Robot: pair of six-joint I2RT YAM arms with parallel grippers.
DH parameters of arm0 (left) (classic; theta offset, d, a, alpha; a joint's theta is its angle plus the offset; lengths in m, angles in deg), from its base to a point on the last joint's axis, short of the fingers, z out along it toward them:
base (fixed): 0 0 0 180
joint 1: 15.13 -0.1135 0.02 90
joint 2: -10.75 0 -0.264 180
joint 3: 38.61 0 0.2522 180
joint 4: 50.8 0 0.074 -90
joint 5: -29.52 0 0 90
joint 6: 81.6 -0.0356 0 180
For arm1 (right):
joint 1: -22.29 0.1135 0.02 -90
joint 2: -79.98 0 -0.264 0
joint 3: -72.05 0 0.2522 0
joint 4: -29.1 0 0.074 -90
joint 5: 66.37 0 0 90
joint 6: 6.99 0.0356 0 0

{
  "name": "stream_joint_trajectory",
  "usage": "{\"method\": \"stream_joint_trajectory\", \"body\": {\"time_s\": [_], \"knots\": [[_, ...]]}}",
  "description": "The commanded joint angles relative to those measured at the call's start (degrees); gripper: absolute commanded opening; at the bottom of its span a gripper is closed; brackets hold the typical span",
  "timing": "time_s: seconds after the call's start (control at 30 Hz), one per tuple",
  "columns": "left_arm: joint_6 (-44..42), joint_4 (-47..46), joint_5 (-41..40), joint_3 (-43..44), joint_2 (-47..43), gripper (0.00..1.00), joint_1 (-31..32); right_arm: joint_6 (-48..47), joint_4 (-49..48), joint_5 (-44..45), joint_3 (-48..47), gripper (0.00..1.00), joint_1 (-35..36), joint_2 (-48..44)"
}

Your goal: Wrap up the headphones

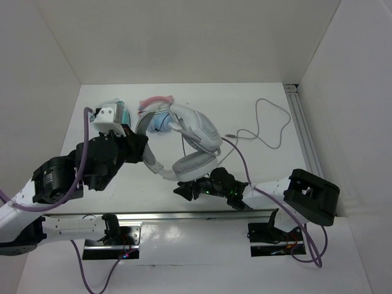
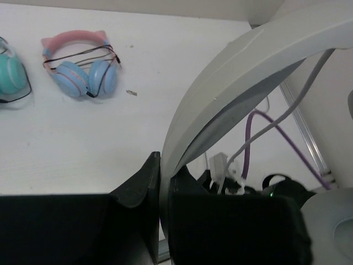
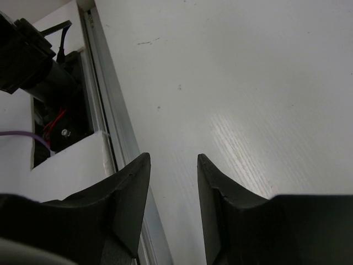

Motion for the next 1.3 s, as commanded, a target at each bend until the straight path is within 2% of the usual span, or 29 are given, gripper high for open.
{"method": "stream_joint_trajectory", "body": {"time_s": [0.0, 0.07, 0.13, 0.17, 0.2, 0.27, 0.3, 0.47, 0.6, 0.73, 0.87, 1.07, 1.1, 1.17, 1.2, 1.23, 1.27], "knots": [[11.21, -2.0, -11.95, 6.23, 2.87, 0.0, 0.01, 1.47, -8.12, -2.74, 0.82, 0.47, 0.37, 1.21], [12.54, -0.57, -15.49, 8.68, 4.54, 0.0, 0.01, 1.47, -8.82, -2.22, 2.22, 0.45, 2.13, 1.21], [11.67, -0.56, -16.38, 11.58, 7.7, 0.0, -2.79, 1.47, -8.83, -0.64, 3.28, 0.45, 4.49, 1.21], [11.66, -0.56, -15.69, 13.16, 9.11, 0.0, -4.63, 1.47, -9.35, 0.59, 3.81, 0.45, 5.21, 1.21], [11.66, -0.04, -14.29, 14.75, 11.82, 0.0, -9.52, 1.47, -9.36, 1.38, 4.34, 0.45, 6.0, 0.69], [9.66, -0.56, -7.27, 18.87, 13.94, 0.0, -15.17, 1.47, -10.49, 2.53, 6.01, 0.45, 7.84, 0.17], [9.64, -0.56, -3.24, 20.29, 15.96, 0.0, -20.59, 1.47, -10.5, 3.05, 6.53, 0.45, 7.85, 0.16], [8.06, -0.04, 8.54, 28.98, 22.55, 0.0, -32.5, 2.6, -11.64, 5.78, 7.86, 0.45, 11.1, 1.73], [11.47, 0.49, 9.81, 27.61, 23.89, 0.0, -34.97, 3.23, -12.96, 5.78, 7.25, 0.45, 12.15, 4.02], [14.64, -0.04, 8.4, 22.35, 23.89, 0.0, -36.37, 4.37, -14.98, -0.17, 4.96, 0.45, 13.38, 7.01], [16.06, -2.06, 12.7, 17.32, 22.48, 0.0, -40.85, 4.9, -16.74, -1.95, 1.89, 0.46, 14.71, 11.14], [16.58, -2.15, 14.81, 19.06, 22.65, 0.0, -45.16, 5.42, -19.72, -2.48, 0.04, 0.51, 16.9, 18.26], [16.58, -2.15, 15.43, 19.59, 22.66, 0.0, -45.86, 6.03, -20.51, -1.96, 0.04, 0.56, 16.9, 19.05], [15.8, -2.15, 17.1, 20.12, 23.27, 0.0, -47.88, 6.57, -23.05, -1.95, 0.04, 0.56, 16.9, 20.29], [15.79, -2.15, 17.1, 20.73, 23.79, 0.0, -48.41, 6.57, -23.59, -1.95, 0.56, 0.54, 17.43, 20.81], [15.01, -2.15, 17.8, 20.74, 23.8, 0.0, -49.12, 6.57, -23.6, -1.43, 0.56, 0.46, 17.43, 20.81], [14.48, -2.15, 17.8, 20.74, 24.32, 0.0, -49.12, 6.57, -23.6, -0.47, 1.09, 0.32, 17.95, 19.42]]}}
